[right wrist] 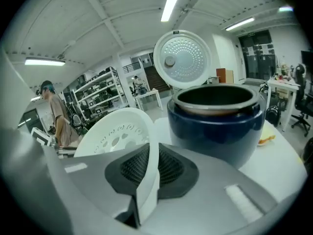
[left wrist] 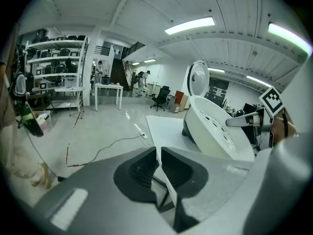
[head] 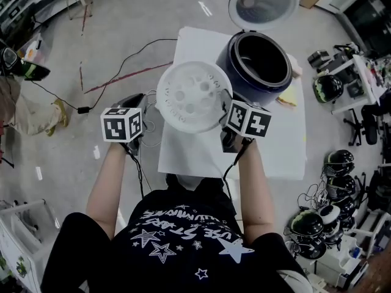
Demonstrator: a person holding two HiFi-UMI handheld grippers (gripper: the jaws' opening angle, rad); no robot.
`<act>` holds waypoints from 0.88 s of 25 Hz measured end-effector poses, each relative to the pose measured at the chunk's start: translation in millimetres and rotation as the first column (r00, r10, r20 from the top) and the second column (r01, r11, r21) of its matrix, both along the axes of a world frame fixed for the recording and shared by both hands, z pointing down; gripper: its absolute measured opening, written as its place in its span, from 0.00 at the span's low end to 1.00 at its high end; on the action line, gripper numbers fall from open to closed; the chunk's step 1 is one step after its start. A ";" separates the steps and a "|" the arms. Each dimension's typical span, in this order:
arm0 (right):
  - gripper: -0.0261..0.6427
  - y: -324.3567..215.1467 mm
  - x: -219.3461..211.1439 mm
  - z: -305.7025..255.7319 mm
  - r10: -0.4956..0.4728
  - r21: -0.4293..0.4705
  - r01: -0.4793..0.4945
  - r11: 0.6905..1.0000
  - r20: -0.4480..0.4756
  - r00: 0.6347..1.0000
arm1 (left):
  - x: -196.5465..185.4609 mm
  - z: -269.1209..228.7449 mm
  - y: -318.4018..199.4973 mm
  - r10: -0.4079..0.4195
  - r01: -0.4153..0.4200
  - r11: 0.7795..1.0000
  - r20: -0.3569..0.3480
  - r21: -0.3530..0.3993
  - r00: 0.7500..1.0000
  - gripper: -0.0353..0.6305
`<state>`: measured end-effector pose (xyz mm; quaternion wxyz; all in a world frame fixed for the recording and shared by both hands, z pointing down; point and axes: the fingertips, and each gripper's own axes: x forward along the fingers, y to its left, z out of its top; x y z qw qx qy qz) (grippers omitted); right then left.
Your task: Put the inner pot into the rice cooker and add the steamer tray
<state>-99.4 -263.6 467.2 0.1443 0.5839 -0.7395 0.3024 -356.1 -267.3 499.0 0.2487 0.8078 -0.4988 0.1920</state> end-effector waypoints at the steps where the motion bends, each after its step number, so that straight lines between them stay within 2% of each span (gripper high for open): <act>1: 0.13 -1.6 2.0 -10.0 0.001 0.016 -0.001 1.000 0.002 1.000 | 1.2 -6.1 -1.3 -0.001 0.001 1.000 -0.001 0.012 1.000 0.11; 11: 0.13 -18.0 10.9 -90.0 -0.034 0.145 0.027 0.989 0.045 0.998 | 20.8 -61.1 -13.6 0.006 -0.003 0.994 -0.024 0.112 1.000 0.11; 22: 0.13 -62.2 80.4 -134.4 -0.031 0.217 0.023 0.976 0.037 0.999 | 78.6 -90.0 -40.4 0.009 -0.002 0.986 -0.036 0.167 0.999 0.11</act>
